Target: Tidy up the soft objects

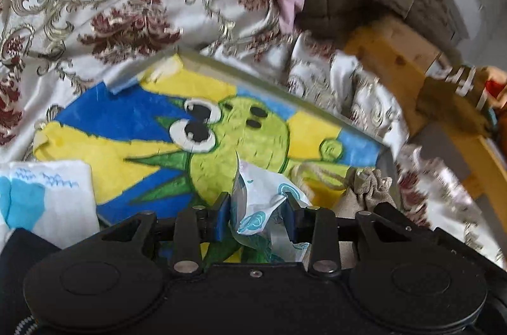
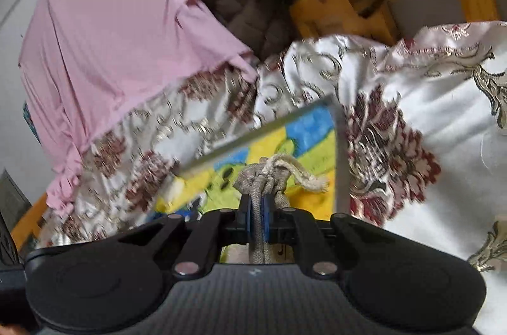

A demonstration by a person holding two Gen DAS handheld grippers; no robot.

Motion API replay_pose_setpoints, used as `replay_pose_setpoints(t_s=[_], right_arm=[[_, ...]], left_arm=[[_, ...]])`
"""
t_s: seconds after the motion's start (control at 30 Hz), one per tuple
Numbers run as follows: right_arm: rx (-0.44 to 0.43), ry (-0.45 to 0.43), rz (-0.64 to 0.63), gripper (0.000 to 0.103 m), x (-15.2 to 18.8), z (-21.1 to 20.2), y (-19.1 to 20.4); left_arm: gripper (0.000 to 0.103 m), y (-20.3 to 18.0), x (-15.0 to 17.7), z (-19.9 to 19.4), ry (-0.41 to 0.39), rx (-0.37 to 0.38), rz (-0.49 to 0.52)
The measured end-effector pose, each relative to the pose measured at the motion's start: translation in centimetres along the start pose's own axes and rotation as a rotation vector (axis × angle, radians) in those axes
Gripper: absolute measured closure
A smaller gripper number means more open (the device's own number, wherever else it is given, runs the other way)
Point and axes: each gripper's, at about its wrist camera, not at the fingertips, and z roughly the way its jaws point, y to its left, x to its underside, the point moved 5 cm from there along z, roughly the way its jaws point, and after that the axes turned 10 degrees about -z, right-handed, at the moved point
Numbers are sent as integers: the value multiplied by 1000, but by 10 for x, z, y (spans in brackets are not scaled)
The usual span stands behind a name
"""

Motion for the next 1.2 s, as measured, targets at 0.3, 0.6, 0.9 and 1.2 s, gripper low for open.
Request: replay_pose_setpoints(t_s=[0.3, 0.6, 0.9, 1.2], right_arm=[[58, 59, -92, 58, 4, -2, 9], [114, -2, -184, 19, -1, -48, 24], [102, -157, -225, 0, -8, -124, 55], [217, -330, -432, 0, 17, -195, 113]], left_arm=[[49, 0, 5, -9, -8, -56, 30], [27, -6, 9, -53, -73, -50, 38], [3, -6, 20, -150, -267, -1, 88], [1, 14, 47, -243, -401, 13, 119]])
